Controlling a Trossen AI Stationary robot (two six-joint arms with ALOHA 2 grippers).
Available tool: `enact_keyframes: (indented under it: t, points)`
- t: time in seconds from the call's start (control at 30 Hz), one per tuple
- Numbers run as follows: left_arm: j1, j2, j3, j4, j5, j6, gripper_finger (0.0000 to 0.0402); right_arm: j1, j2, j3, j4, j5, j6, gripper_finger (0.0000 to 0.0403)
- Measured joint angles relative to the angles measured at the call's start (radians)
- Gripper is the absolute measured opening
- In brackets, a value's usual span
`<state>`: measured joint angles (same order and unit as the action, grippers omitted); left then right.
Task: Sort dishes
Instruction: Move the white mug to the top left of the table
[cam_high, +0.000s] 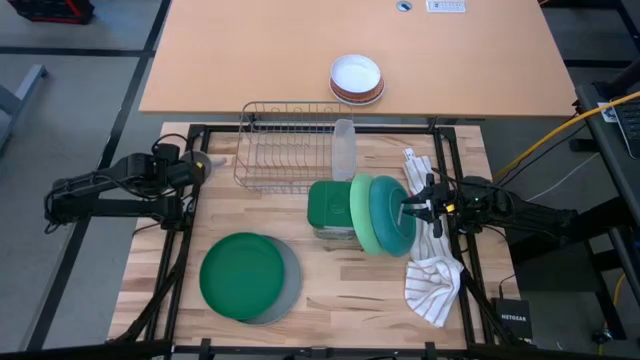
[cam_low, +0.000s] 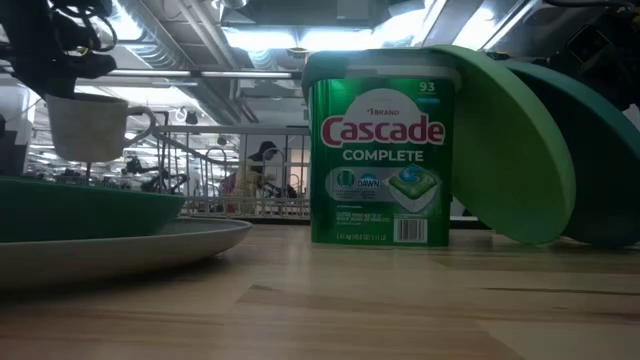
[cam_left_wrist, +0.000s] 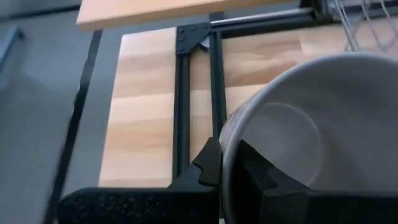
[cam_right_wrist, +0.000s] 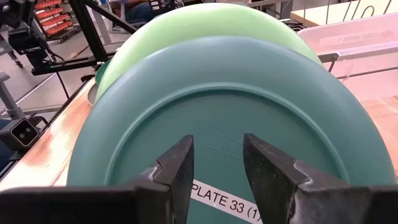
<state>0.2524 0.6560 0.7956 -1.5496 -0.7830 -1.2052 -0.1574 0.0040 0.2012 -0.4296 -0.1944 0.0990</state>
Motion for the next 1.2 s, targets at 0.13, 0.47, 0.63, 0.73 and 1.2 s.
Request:
enact_keyframes:
  t: [0.13,0.47,0.63,0.73,1.2]
  points:
    - [0.057,0.011,0.0,0.095,-0.001,-0.017,0.0006,0.0,0.0,0.0,0.0,0.0,0.0,0.0143]
    - [0.261,0.174,0.0,0.292,-0.019,0.061,0.0006,0.0,0.0,0.0,0.0,0.0,0.0,0.0143]
    - [0.361,0.287,0.0,0.357,0.015,0.06,0.0006,0.0,0.0,0.0,0.0,0.0,0.0,0.0143]
    - [0.404,0.356,0.0,0.425,0.074,0.1,0.0006,0.0,0.0,0.0,0.0,0.0,0.0,0.0143]
    - [0.527,0.639,0.002,0.489,0.222,0.198,0.0007,0.0,0.0,0.0,0.0,0.0,0.0,0.0143]
